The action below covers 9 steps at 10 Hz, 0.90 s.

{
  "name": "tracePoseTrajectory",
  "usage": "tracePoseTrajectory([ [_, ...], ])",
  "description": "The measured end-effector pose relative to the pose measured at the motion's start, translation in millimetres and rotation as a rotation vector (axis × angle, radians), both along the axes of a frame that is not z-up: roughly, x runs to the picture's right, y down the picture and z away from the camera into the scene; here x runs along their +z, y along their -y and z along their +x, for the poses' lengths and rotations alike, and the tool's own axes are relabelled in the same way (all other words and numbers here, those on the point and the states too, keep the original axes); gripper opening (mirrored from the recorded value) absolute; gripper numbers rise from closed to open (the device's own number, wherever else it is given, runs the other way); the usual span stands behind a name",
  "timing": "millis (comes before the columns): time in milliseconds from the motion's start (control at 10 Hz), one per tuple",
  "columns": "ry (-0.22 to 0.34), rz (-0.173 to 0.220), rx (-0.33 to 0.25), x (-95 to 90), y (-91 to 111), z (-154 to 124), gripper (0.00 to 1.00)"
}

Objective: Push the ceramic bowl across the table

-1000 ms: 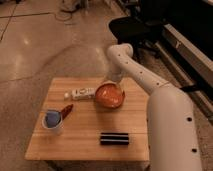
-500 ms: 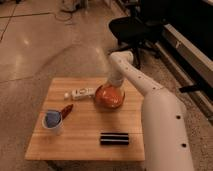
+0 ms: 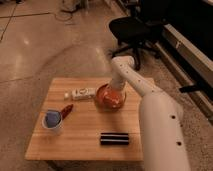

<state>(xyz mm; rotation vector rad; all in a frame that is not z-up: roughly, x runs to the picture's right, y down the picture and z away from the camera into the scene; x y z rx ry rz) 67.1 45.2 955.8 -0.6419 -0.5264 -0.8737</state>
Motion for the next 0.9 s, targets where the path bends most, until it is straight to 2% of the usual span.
tracePoseTrajectory([
  [300, -0.048, -0.028, 0.014, -5.2, -12, 29, 0.80],
  [900, -0.172, -0.094, 0.066, -35.4, -44, 101, 0.80],
])
